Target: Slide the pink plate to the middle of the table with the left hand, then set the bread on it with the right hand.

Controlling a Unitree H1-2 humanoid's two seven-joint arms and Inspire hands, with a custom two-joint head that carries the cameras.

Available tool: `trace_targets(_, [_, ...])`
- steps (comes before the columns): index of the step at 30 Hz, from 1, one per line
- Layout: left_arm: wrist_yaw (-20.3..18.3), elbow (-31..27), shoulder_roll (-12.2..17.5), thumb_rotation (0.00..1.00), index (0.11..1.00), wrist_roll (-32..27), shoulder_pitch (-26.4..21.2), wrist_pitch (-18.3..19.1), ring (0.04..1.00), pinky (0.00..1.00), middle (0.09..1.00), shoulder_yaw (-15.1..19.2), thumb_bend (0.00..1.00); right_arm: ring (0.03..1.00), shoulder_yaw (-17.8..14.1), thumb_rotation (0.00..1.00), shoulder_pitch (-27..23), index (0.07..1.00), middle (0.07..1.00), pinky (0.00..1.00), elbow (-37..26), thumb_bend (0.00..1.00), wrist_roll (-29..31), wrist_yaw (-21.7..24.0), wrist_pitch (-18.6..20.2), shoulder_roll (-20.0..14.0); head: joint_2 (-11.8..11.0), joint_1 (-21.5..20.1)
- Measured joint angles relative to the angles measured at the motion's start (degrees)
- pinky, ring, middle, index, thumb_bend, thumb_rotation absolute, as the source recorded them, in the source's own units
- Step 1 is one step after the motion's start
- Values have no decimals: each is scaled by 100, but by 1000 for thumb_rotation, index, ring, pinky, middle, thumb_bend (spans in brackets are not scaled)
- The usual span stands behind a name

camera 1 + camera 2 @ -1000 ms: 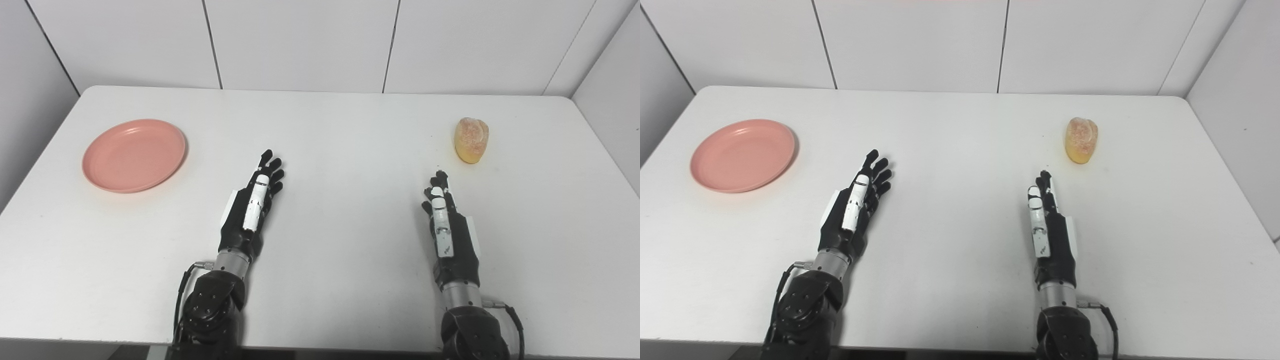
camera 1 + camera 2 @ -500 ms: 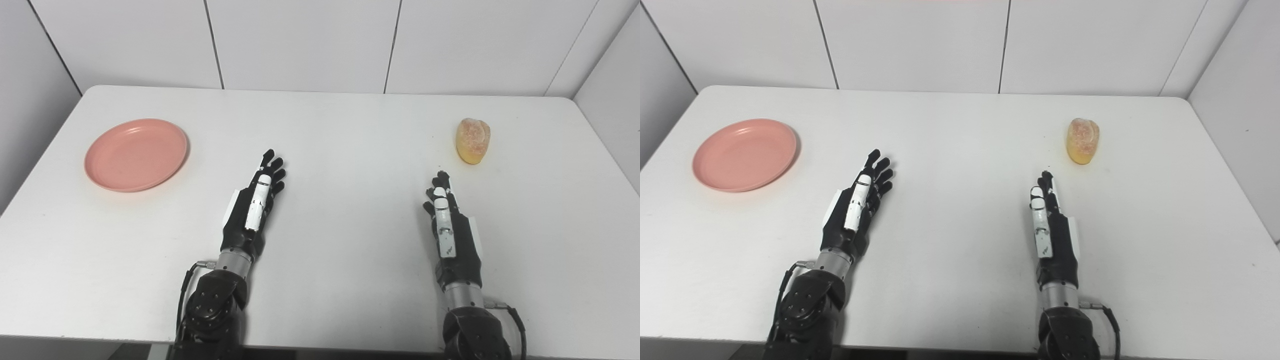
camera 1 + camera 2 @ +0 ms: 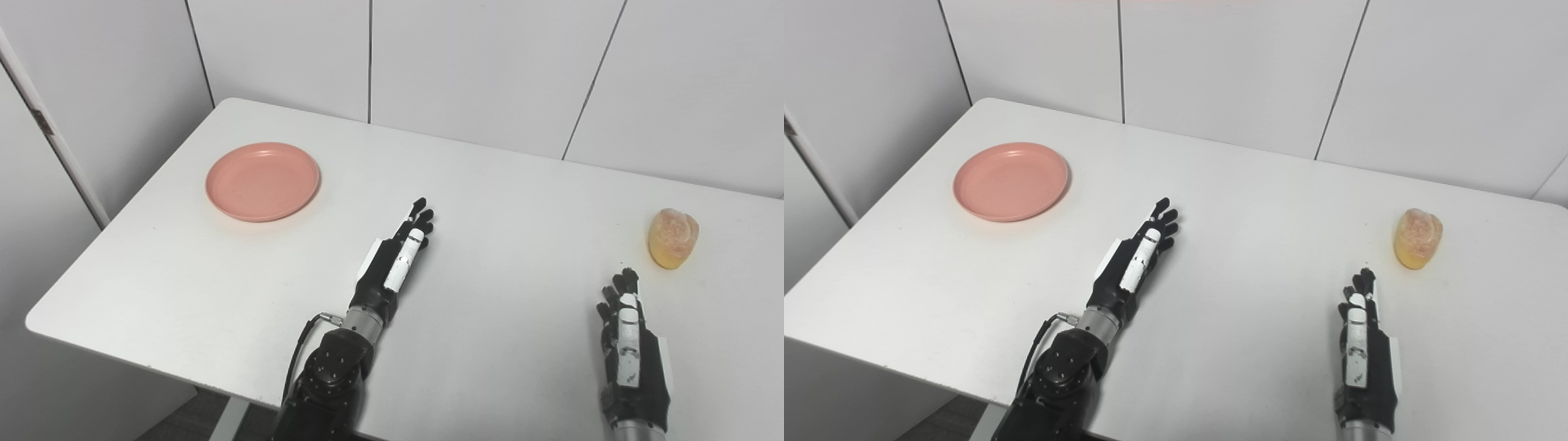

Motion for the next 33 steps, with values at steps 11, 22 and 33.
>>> trace_targets(11, [46, 161, -35, 1000, 973, 100, -97, -149, 953, 951, 966, -29, 322, 997, 3, 1000, -86, 1000, 1000, 1000, 81, 197, 41, 82, -81, -60, -9, 88])
trace_targets(22, [46, 140, -34, 1000, 972, 98, -97, -141, 956, 958, 969, -31, 333, 989, 11, 1000, -85, 999, 998, 1000, 66, 192, -3, 70, -81, -34, 17, 80])
trace_targets(33, [17, -97, -19, 1000, 971, 14, -88, 91, 962, 981, 973, -15, 345, 981, -1, 1000, -98, 986, 988, 1000, 23, 181, -14, -2, -59, 15, -27, 88])
